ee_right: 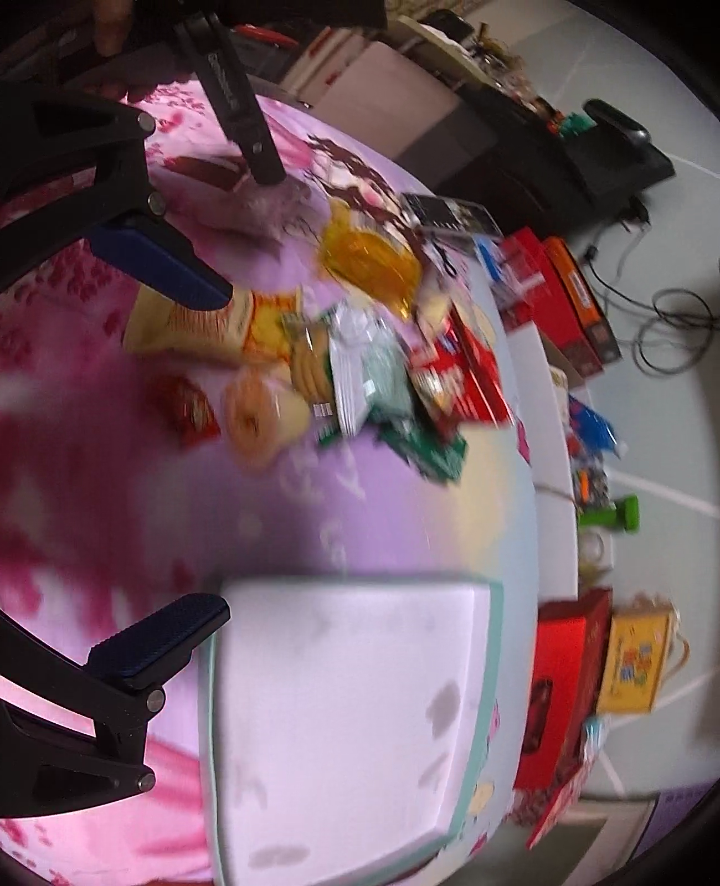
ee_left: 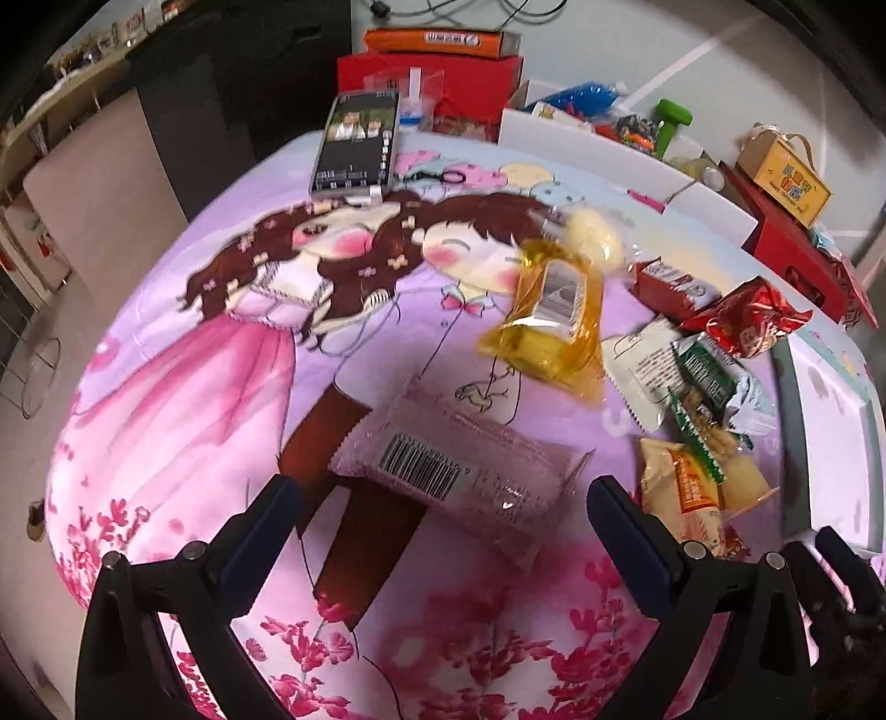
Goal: Organize snacks
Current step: 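Grasp the pink barcode pastry with the left tool while the right tool grasps the yellow swiss-roll packet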
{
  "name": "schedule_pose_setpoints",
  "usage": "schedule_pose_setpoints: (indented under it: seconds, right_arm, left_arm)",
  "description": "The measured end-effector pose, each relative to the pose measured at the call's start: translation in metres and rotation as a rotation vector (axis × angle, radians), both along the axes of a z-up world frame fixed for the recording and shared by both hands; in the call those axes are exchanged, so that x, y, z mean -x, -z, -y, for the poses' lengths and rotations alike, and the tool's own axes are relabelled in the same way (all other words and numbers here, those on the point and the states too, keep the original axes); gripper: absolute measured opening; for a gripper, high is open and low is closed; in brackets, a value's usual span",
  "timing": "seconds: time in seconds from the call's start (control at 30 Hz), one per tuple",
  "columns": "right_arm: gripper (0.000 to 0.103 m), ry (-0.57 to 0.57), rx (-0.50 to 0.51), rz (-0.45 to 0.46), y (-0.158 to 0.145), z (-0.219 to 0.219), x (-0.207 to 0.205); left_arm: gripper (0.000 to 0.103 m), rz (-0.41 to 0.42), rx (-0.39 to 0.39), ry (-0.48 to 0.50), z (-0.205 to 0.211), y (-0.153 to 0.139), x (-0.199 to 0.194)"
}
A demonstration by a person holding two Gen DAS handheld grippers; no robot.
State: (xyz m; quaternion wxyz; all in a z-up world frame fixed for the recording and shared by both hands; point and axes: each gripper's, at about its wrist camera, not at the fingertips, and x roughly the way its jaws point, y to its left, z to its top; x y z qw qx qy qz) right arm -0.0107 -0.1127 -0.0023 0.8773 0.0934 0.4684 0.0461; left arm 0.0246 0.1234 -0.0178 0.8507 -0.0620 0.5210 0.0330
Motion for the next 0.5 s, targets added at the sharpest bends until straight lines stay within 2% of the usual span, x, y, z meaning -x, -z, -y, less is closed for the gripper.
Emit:
schedule_pose_setpoints:
  seconds: [0.2, 0.3, 0.43, 0.5]
  right_arm:
    - [0.1, -0.094, 0.031, -0.007, 0.01, -0.037, -0.01]
    - [0.096, -0.121, 0.026, -0.007, 0.013, -0.048, -0.012]
    - [0.085, -0.153, 0.039, -0.003, 0.015, -0.061, -0.015]
    - [0.083, -0.167, 0.042, -0.013, 0.017, -0.066, -0.017]
  left_arm:
    - [0.103, -0.034, 0.041, -0.002, -0.004, 0.008, -0.008]
    - [0.103, -0.056, 0.058, -0.012, -0.006, 0.014, -0.013]
    - [0.102, -0.09, 0.071, -0.027, -0.008, 0.024, -0.02]
    - [0.102, -0.103, 0.087, -0.038, -0.011, 0.028, -0.023]
